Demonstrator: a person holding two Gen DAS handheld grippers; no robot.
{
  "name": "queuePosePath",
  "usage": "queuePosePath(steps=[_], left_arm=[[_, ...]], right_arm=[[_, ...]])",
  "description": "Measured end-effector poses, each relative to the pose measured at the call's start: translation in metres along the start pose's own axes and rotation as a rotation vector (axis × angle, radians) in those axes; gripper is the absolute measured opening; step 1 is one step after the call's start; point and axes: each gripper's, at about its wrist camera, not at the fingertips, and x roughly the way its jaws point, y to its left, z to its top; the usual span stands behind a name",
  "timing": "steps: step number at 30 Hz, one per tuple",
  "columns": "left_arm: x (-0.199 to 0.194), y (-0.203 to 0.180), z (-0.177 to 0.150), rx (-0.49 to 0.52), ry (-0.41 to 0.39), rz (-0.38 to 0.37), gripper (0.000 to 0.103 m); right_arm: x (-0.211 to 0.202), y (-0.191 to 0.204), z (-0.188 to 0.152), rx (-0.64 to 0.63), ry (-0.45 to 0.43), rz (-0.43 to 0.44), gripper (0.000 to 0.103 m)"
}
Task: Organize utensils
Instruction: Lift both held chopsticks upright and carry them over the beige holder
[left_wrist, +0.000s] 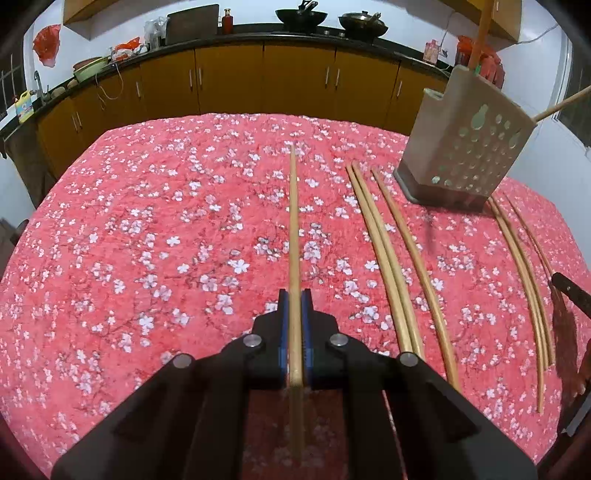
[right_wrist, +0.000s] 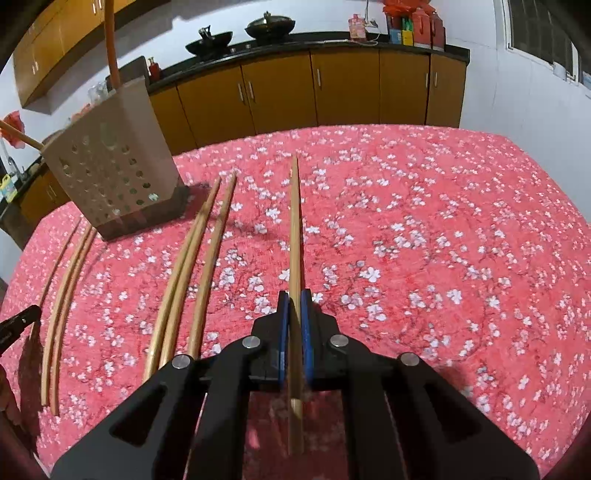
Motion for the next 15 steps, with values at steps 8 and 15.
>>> queuePosePath(steps=[8,15], left_arm=[[-0.036,0.003,0.016,0.019,-0.068,-0.013,0.008],[-0.072,-0.001,0.037,0.009,-0.179,-0.029,0.008]], right_arm=[[-0.026,-0.004,0.012,0.013,-0.060,0.010,0.008],[-0.055,-0.003,0.032,0.023,-0.167,0.024,0.008]])
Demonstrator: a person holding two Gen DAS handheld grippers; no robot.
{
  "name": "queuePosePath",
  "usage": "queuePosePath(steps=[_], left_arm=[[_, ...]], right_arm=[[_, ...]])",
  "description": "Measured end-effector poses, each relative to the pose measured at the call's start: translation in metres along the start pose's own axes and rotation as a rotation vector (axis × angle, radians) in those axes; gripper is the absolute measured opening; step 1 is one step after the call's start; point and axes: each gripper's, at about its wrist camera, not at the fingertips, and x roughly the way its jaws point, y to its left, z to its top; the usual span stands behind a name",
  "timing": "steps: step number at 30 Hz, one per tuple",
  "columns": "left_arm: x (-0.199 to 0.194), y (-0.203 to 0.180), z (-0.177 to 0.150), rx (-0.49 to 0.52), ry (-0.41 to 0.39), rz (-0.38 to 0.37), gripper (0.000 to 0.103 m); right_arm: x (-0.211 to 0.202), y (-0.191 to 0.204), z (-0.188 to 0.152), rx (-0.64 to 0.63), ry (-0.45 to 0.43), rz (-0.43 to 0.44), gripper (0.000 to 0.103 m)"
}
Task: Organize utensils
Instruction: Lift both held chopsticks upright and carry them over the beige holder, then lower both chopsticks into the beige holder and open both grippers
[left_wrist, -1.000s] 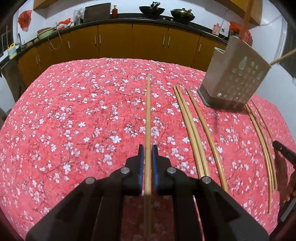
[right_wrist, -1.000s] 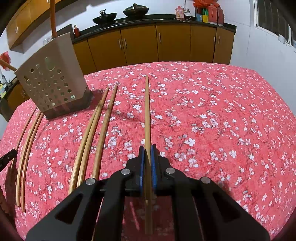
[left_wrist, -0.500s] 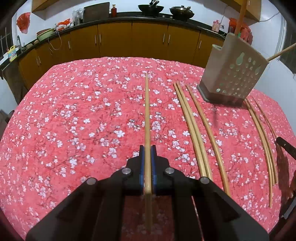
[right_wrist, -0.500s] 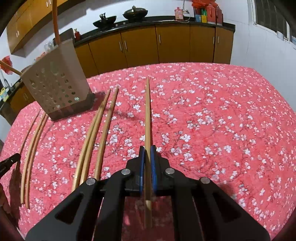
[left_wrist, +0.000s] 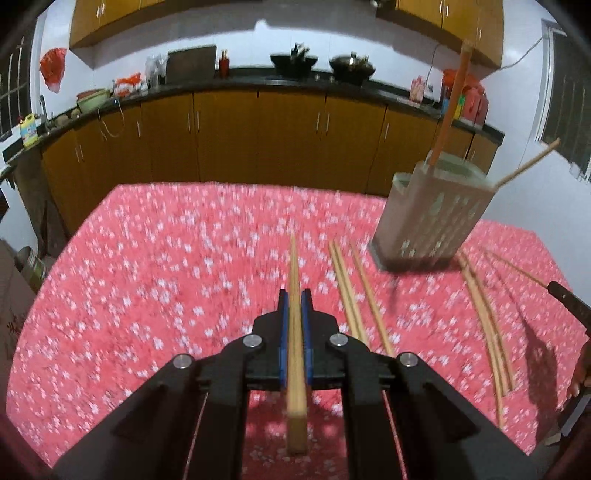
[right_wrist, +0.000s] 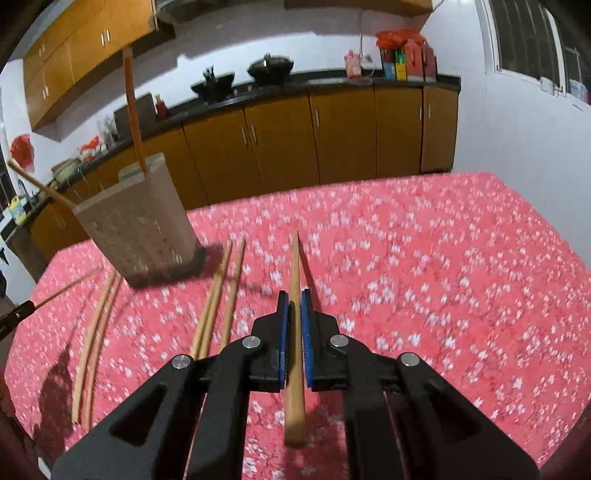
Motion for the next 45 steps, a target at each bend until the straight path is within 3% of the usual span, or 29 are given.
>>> queuePosePath(steps=[7,11,25,29,37,41,45], left_arm=[[-0.034,-0.003,0.028,-0.019,-0.136,-0.025,0.008],[-0.046,-0.006,0.038,-0.026,-0.187,-0.040,0.008],[-0.061,-0.012,0.050,-0.017,-0.227,-0.075,0.008],[-0.070,-0.017,0.051,-0.010,-0.235,-0.117,0.008],[-0.100,-0.041,0.061,0.019,-0.299,-0.245,0.008],[-0.112,-0.059,0.071,0.039,-0.346,-0.294,0.008],[-0.118,-0.077,0.084,0.046,-0.407,-0.308,0.008]], right_arm=[[-0.028,0.007,0.023,-0.006,-0.127,0.012,0.008],[-0.033,0.011,0.029,-0.007,-0.154,0.021,0.008],[-0.045,0.020,0.040,-0.027,-0.187,0.051,0.008],[-0.055,0.023,0.046,-0.018,-0.199,0.104,0.008],[-0.084,0.040,0.068,0.005,-0.252,0.290,0.008],[-0.097,0.059,0.084,-0.008,-0.319,0.359,0.008],[-0.106,0.077,0.099,-0.027,-0.410,0.366,0.008]])
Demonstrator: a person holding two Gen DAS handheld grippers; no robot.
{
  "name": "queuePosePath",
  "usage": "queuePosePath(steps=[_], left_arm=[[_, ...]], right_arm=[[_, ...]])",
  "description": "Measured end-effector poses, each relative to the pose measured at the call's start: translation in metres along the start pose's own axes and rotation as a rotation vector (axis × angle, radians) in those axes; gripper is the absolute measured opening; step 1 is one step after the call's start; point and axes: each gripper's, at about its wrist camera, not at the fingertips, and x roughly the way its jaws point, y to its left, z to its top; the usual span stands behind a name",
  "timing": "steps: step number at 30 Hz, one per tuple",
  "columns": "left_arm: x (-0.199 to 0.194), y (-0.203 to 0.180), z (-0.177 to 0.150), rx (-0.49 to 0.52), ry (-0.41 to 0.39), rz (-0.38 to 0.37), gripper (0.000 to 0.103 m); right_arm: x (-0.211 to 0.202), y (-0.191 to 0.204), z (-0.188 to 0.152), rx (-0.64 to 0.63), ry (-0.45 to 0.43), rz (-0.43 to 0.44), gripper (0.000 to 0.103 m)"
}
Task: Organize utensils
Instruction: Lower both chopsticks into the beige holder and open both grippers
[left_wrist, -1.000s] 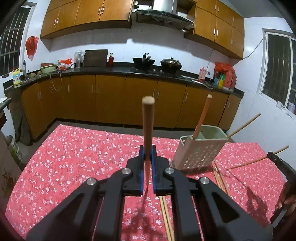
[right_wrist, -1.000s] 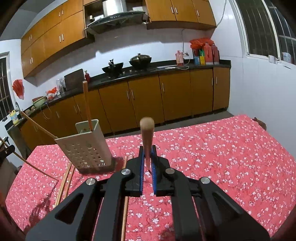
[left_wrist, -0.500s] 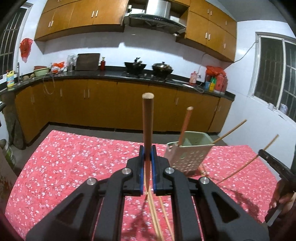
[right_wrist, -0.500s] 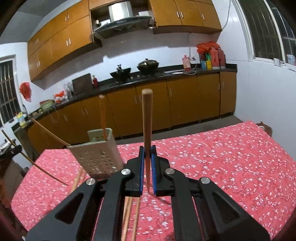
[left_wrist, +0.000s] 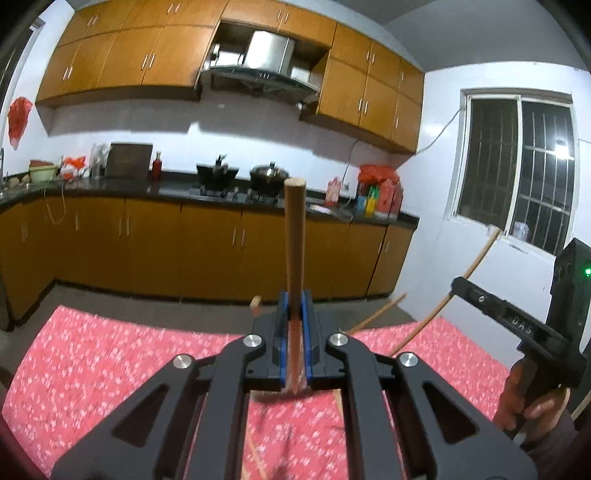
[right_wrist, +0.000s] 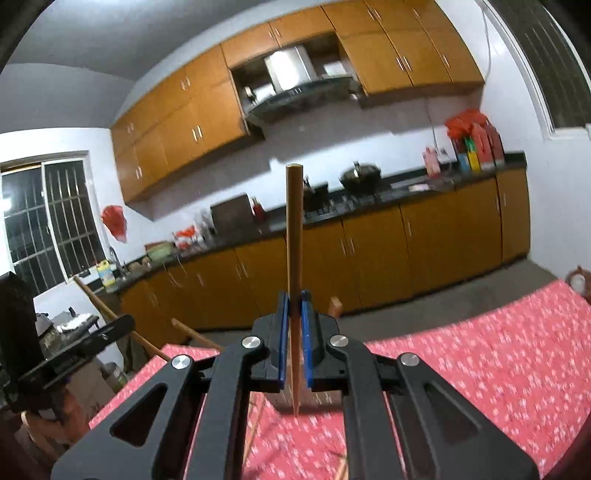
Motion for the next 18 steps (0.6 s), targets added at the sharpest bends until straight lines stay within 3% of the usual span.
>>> queuePosePath(steps=[6,11,18], left_arm=[[0.009,-0.011,0.027,-0.018,-0.129,0.040,0.008],[0.026,-0.010,0.035,-0.022,-0.206,0.092,0.008],[0.061,0.000,0.019,-0.054,-0.160,0.104,0.008]], right_arm=[[0.017,0.006,0.015,-0.007,-0.112,-0.046,0.008],[0.045,0.000,0.010,0.009,-0.143,-0.081,0.008],[0.077,0.004,-0.008,-0.017,-0.087,-0.099,0.008]])
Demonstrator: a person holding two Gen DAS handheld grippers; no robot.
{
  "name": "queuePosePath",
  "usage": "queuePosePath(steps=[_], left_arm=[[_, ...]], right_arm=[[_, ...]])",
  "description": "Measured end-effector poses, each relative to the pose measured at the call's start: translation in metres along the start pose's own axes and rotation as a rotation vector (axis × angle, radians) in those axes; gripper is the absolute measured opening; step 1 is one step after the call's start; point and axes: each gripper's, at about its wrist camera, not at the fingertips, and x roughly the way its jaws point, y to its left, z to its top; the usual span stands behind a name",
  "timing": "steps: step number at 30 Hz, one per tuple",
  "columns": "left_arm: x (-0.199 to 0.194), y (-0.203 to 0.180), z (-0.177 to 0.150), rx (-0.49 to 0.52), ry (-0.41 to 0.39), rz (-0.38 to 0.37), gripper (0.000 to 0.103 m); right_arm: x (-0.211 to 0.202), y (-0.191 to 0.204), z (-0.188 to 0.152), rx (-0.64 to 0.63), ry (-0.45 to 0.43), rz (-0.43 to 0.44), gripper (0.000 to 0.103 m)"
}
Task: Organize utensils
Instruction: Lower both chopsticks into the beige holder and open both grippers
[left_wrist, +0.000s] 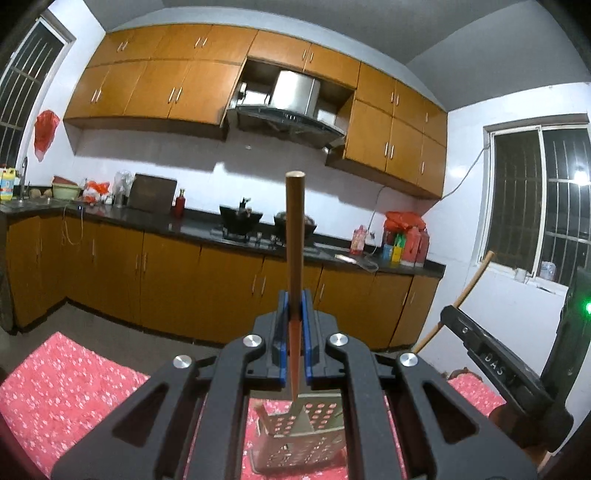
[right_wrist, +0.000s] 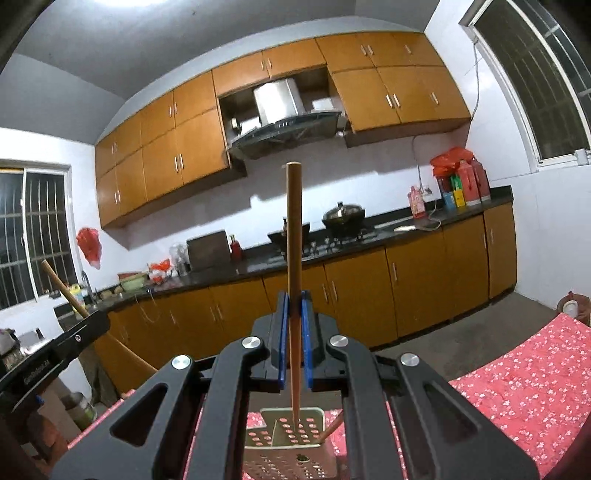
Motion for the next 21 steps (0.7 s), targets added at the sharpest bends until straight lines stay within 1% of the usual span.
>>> queuePosePath(steps=[4,8,9,11,12,13,14,15,16,21], left_arm=[[0.016,0.013,-0.014,-0.034,0.058,-0.006,0.008],[0.027,0.021,-0.025,-0.068,0.110,-0.020,0.008],[0.029,0.023,-0.027,-0.069,0.119,-0.023,0.008],[0.027,0.023,-0.028,-0.059,0.109,-0.019,0.009],[0.027,0.023,-0.028,-0.059,0.112,-0.026,0.011],[0.028,0.023,-0.028,-0.060,0.112,-0.024,0.014],[0.029,0.023,-0.028,-0.062,0.113,-0.025,0.017],[0.028,0.023,-0.029,-0.065,0.113,-0.025,0.017],[0.028,0.023,-0.030,-0.069,0.113,-0.027,0.018],[0.023,0.027,-0.030,-0.086,0.118,-0.028,0.019]], right_arm=[[0.011,0.001,-0.016,-0.007,0.071,-0.007,0.008],[0.017,0.001,-0.023,0.002,0.123,-0.002,0.008],[0.018,0.002,-0.024,0.004,0.134,0.002,0.008],[0.017,0.003,-0.025,0.002,0.150,0.008,0.009],[0.017,0.003,-0.026,-0.001,0.154,0.009,0.011],[0.015,0.003,-0.025,-0.003,0.155,0.007,0.018],[0.014,0.003,-0.025,-0.002,0.153,0.005,0.030],[0.012,0.003,-0.024,0.000,0.147,0.003,0.034],[0.010,0.003,-0.024,0.001,0.143,0.002,0.036],[0.001,0.002,-0.019,0.010,0.135,-0.002,0.036]])
